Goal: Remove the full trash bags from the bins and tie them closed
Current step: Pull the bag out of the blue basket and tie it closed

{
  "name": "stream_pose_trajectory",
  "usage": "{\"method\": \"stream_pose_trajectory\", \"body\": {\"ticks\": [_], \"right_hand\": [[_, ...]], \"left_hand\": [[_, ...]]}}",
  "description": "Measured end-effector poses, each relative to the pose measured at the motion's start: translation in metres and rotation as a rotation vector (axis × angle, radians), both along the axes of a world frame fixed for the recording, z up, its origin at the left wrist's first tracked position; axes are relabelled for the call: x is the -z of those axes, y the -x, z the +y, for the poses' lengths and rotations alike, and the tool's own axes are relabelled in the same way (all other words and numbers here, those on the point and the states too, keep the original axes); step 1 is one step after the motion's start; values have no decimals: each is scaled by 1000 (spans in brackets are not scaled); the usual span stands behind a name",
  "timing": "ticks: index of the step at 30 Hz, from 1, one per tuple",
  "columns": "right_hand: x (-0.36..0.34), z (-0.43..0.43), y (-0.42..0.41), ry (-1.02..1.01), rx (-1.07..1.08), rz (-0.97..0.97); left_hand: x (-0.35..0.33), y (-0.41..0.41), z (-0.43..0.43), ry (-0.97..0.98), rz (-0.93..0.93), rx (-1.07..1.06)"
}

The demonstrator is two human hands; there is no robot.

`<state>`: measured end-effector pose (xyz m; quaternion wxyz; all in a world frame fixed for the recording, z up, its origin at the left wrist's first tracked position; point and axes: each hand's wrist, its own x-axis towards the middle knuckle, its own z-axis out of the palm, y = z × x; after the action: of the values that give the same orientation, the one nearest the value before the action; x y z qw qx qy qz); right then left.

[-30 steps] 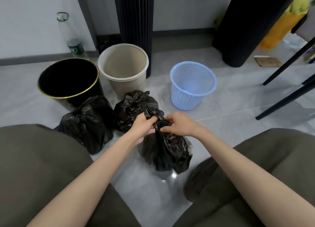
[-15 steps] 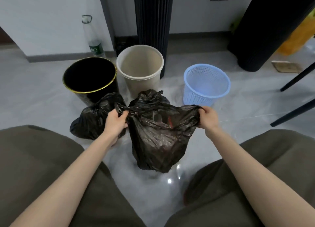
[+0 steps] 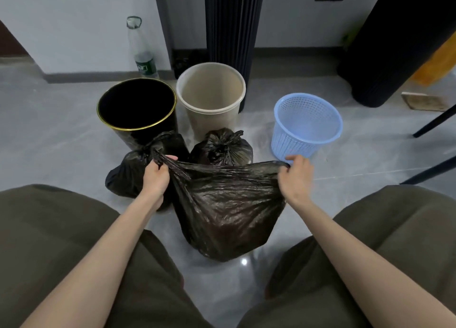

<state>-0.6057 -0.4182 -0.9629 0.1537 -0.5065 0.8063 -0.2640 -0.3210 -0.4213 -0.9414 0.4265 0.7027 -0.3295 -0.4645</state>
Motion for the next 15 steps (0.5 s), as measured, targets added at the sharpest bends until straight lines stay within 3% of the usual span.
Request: {"method": "stream_pose_trajectory", "body": {"ticks": [3, 6, 11, 15], "right_hand": [[-24, 4, -38, 102, -517, 104], [-27, 11, -84, -155, -854, 98], [17, 25, -123, -390, -867, -9], [37, 32, -136, -341, -710, -245]], "left_hand": [[-1, 4, 0, 10, 32, 25], [-2, 9, 1, 18, 70, 38], [-4, 12, 4, -35, 140, 87], [-14, 19, 5, -62, 299, 135]]}}
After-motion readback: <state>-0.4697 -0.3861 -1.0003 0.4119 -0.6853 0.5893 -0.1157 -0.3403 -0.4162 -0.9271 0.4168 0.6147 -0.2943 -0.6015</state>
